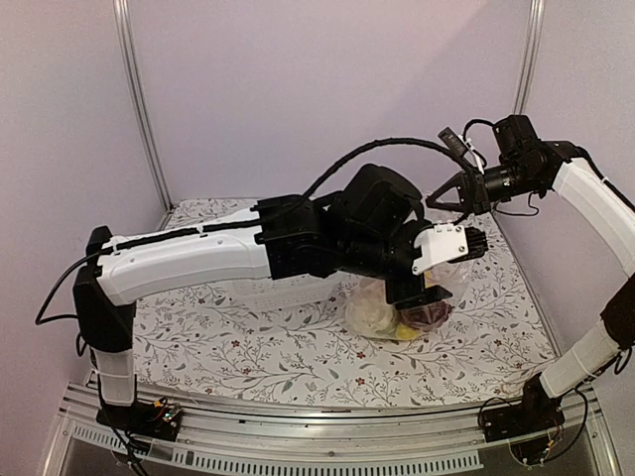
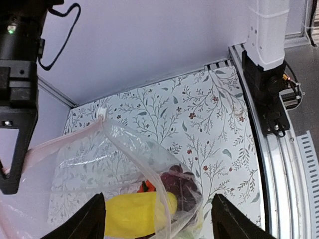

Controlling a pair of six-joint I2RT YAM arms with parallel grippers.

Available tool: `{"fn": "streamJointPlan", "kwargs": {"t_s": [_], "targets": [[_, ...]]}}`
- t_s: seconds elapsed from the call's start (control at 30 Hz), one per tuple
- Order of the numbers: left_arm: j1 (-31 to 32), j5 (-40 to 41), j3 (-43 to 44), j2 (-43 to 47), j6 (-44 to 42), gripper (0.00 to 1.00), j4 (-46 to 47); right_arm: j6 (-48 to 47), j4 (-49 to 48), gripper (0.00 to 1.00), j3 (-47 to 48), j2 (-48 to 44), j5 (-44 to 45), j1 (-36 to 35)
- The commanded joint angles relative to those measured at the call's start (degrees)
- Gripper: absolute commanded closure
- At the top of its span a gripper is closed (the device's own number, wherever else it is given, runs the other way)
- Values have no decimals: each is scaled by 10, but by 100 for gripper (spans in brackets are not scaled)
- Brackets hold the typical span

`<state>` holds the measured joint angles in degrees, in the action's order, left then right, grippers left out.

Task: Place the food in the zip-top bag and seal the zipper
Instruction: Pass from the right arm to the left

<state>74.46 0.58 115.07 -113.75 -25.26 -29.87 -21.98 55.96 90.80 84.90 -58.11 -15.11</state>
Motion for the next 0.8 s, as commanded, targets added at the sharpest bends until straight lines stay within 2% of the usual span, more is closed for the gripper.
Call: {"fn": "streamJointPlan", "kwargs": {"t_s": [0.0, 0.1, 0.6, 0.77], "targets": [[-2, 66, 62, -54, 11, 28, -132, -7, -9, 100, 20, 15, -30, -4], [-4, 71, 73, -64, 20, 32, -154, -6, -12, 100, 19, 18, -31, -7], [-30, 53, 131, -96, 90, 63, -193, 1, -18, 100, 12, 16, -13, -16], [-33, 58, 133, -98, 84, 65, -192, 2, -19, 100, 12, 16, -14, -18]]}}
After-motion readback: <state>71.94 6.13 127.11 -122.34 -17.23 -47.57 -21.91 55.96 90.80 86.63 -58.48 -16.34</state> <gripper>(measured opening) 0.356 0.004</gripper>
